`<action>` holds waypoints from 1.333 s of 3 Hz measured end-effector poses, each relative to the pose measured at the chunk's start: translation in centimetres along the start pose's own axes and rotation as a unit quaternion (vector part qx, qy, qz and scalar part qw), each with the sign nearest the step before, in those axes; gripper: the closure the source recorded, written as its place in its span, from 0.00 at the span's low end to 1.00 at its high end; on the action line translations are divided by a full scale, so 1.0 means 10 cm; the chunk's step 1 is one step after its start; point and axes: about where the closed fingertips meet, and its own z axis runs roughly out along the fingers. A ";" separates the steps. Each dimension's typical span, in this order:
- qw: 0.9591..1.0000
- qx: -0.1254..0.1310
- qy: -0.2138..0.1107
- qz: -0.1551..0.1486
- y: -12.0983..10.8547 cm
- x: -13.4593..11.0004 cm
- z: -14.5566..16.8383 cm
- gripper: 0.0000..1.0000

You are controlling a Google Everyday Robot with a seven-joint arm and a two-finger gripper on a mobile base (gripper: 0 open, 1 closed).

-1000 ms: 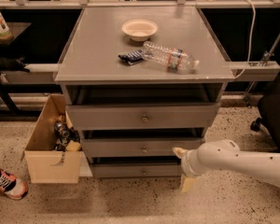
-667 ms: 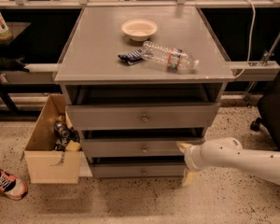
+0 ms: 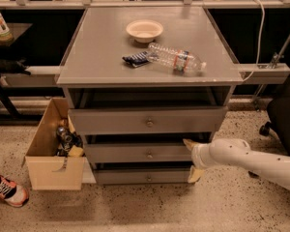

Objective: Open middle drawer

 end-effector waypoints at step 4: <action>0.999 -0.020 -0.042 0.023 -0.21 0.13 0.46 0.18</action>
Offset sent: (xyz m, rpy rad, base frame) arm 0.0485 -0.0052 -0.0309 0.0553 0.0077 -0.0222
